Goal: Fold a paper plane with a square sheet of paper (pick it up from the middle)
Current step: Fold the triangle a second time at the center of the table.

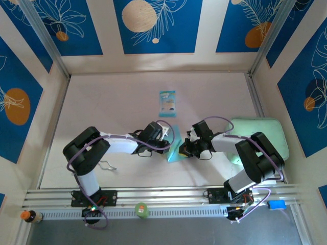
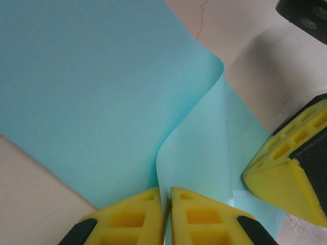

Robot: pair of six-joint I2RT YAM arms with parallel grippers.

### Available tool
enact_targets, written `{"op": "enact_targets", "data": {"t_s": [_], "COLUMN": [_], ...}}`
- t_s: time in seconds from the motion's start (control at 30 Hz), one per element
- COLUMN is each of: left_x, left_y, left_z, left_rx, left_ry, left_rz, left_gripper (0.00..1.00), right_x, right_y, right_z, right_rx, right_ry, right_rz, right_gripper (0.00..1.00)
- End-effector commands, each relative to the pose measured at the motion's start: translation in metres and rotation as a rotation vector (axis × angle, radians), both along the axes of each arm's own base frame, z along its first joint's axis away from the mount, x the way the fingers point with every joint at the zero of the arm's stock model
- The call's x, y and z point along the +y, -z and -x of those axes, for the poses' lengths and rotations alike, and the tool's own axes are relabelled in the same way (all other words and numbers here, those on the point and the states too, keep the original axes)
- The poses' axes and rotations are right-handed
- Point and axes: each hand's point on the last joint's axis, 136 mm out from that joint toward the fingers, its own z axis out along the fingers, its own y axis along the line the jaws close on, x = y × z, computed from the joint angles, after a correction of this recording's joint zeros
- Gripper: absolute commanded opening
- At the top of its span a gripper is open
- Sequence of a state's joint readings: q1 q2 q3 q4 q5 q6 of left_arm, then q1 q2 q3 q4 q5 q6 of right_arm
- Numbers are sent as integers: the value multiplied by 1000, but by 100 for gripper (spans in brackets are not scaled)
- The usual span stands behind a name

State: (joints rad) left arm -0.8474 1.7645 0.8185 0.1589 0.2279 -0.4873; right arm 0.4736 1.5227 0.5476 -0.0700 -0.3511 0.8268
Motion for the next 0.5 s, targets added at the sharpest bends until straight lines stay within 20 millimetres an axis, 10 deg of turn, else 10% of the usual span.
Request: {"op": "enact_targets", "data": {"t_s": [0.0, 0.47], "left_x": [-8, -7], "left_y": [-14, -10], "left_z": [-4, -6], "left_rx": [-41, -50], "left_ry": [24, 26], "left_rz": [21, 13], "left_gripper": [12, 12], "right_x": [-9, -10], "right_y": [14, 13], "right_z": [10, 10], "right_rx": [53, 53], "right_ry": [1, 2], "right_rz": [52, 52], "right_gripper": [2, 2]}}
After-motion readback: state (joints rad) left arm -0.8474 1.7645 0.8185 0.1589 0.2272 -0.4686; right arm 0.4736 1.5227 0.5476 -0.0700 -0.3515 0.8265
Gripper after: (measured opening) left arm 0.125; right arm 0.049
